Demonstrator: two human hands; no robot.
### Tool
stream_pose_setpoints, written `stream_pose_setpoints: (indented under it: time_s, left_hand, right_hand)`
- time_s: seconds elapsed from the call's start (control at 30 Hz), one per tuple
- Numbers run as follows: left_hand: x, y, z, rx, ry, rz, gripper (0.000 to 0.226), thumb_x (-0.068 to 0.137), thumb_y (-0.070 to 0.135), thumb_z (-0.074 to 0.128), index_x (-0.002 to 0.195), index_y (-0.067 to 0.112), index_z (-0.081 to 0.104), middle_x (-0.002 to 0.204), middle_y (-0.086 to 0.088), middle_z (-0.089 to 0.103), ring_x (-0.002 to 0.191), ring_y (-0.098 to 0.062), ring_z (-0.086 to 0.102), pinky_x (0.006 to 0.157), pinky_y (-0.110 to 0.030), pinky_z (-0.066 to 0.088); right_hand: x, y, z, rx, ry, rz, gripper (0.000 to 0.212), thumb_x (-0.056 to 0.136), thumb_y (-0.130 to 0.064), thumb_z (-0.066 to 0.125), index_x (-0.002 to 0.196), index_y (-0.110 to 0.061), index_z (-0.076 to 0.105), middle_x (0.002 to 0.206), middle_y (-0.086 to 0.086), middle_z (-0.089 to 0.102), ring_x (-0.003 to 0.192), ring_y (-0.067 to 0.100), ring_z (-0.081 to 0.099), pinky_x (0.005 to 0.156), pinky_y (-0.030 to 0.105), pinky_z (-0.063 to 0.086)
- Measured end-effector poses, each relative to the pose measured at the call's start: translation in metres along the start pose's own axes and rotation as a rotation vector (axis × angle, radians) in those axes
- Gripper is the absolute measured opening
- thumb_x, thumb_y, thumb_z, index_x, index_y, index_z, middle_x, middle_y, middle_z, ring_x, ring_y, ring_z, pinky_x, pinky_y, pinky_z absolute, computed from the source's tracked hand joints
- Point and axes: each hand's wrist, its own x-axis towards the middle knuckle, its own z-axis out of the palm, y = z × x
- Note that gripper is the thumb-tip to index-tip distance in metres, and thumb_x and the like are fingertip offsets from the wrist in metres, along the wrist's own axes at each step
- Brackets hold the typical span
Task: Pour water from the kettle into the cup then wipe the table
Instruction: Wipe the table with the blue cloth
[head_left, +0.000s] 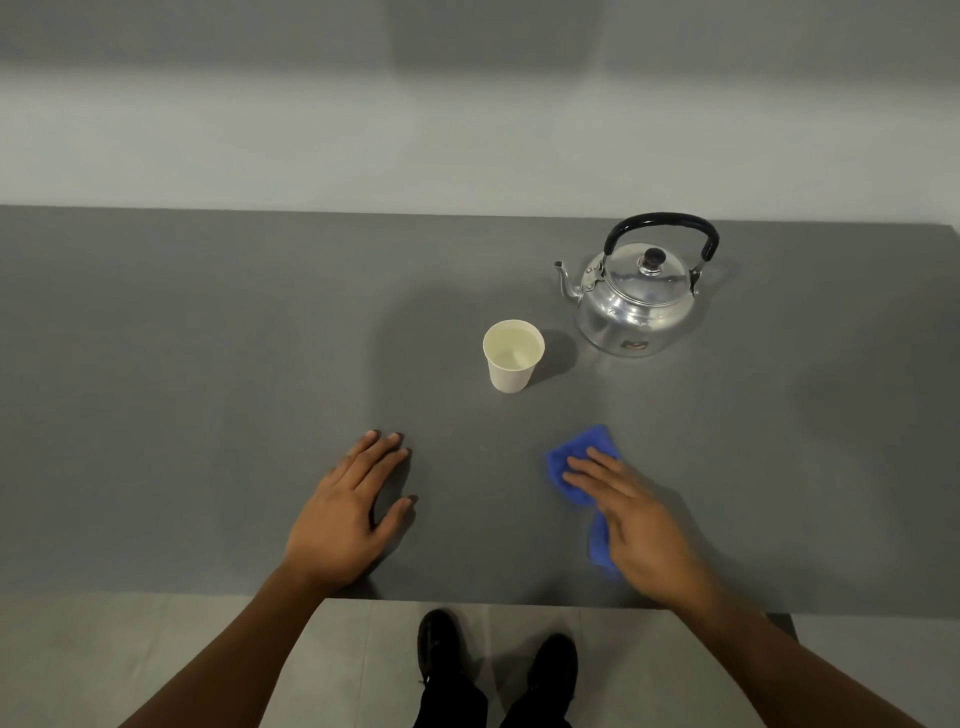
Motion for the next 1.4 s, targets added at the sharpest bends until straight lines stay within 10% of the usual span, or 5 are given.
stream_pose_setpoints:
  time_s: [0.17, 0.5, 0.73, 1.13, 1.4]
  left_hand:
    - [0.000, 0.002, -0.004, 0.011, -0.005, -0.007, 0.060, 0.101, 0.059, 0.043, 0.154, 0.032, 0.037, 0.165, 0.015, 0.029, 0.157, -0.006, 0.011, 0.122, -0.045, 0.031]
    - [-0.001, 0.001, -0.002, 0.002, -0.008, -0.005, 0.061, 0.101, 0.061, 0.039, 0.154, 0.031, 0.036, 0.166, 0.014, 0.029, 0.157, -0.008, 0.012, 0.122, -0.048, 0.031]
    - [-0.001, 0.001, -0.003, -0.004, 0.006, 0.005, 0.061, 0.101, 0.059, 0.041, 0.154, 0.030, 0.037, 0.166, 0.014, 0.028, 0.157, -0.007, 0.011, 0.122, -0.042, 0.028]
    - [-0.002, 0.001, -0.002, -0.007, 0.007, 0.004, 0.060, 0.101, 0.059, 0.042, 0.155, 0.031, 0.036, 0.166, 0.014, 0.028, 0.157, -0.007, 0.011, 0.123, -0.042, 0.027]
    - [-0.002, 0.002, -0.002, -0.005, 0.027, 0.017, 0.060, 0.102, 0.057, 0.043, 0.155, 0.029, 0.038, 0.166, 0.014, 0.029, 0.157, -0.007, 0.010, 0.123, -0.038, 0.023]
  right_hand:
    - [0.043, -0.011, 0.009, -0.038, 0.094, 0.160, 0.055, 0.085, 0.020, 0.055, 0.137, 0.000, 0.057, 0.147, 0.013, 0.053, 0.144, 0.038, 0.038, 0.120, 0.047, 0.026]
    - [0.027, -0.042, 0.033, 0.031, -0.094, -0.117, 0.057, 0.087, 0.009, 0.050, 0.140, -0.011, 0.058, 0.152, -0.005, 0.045, 0.148, 0.015, 0.028, 0.124, 0.030, 0.018]
    - [0.029, -0.011, 0.003, 0.053, 0.115, 0.145, 0.055, 0.082, 0.023, 0.051, 0.124, -0.006, 0.070, 0.138, 0.007, 0.062, 0.139, 0.030, 0.047, 0.119, 0.019, 0.024]
    - [0.038, -0.054, 0.044, 0.073, -0.145, -0.136, 0.056, 0.088, 0.008, 0.051, 0.139, -0.013, 0.059, 0.152, -0.003, 0.048, 0.149, 0.017, 0.030, 0.124, 0.033, 0.020]
    - [0.051, -0.039, 0.028, -0.003, 0.046, 0.049, 0.058, 0.081, 0.018, 0.058, 0.132, -0.009, 0.065, 0.144, 0.005, 0.058, 0.143, 0.027, 0.042, 0.119, 0.043, 0.032]
